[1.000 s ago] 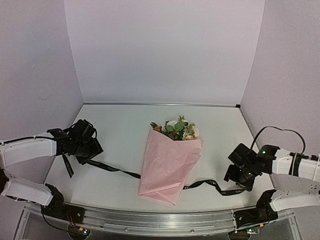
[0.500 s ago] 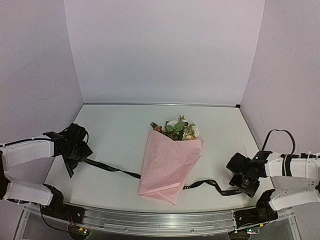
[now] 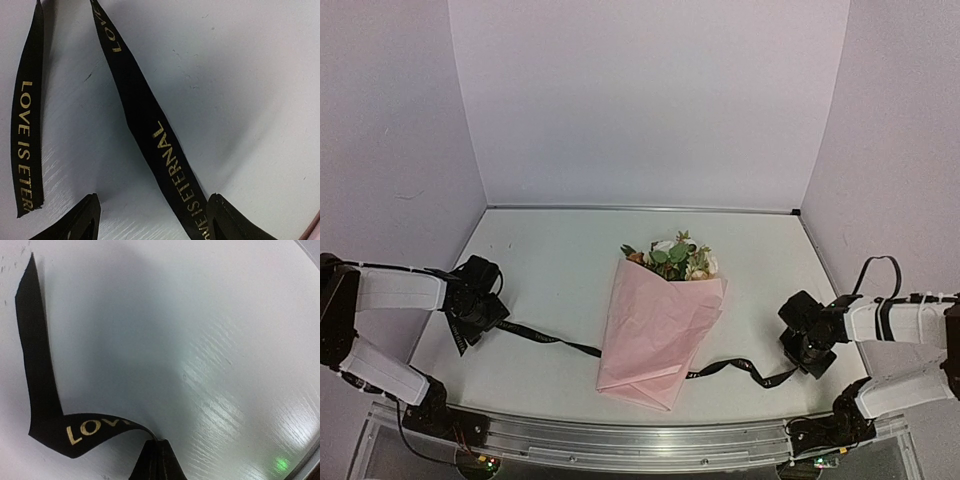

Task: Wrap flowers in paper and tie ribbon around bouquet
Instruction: Pick up the ribbon at the center of the board.

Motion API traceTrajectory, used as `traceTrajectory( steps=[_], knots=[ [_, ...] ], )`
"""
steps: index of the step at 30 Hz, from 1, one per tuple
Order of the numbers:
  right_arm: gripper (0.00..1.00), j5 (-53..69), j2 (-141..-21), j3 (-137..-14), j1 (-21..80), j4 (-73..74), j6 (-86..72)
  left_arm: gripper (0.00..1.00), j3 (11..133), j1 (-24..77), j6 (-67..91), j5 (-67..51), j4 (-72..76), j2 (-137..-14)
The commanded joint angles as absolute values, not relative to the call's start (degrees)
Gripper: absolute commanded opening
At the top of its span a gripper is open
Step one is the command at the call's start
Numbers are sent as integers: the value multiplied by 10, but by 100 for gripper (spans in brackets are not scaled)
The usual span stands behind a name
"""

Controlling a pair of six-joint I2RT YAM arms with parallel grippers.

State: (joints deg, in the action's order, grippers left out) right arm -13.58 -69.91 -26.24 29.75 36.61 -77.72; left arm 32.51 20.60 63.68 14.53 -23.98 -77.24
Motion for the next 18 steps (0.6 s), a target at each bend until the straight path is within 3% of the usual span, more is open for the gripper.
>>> traceTrajectory(
  steps=[1, 5, 13, 15, 18],
  knots=[
    [0, -79, -742, -285, 237, 351, -712, 70, 349, 192, 611, 150, -183, -811],
    [0, -51, -797, -343, 194, 343, -678, 55, 369, 184, 600, 168, -175, -851],
    [0, -5, -884, -457, 119, 337, -643, 6, 392, 180, 584, 172, -161, -901],
    [0, -5, -897, -476, 98, 338, -640, 0, 397, 180, 575, 171, -158, -902],
    [0, -5, -904, -501, 64, 348, -633, 0, 412, 179, 562, 177, -160, -894]
  ],
)
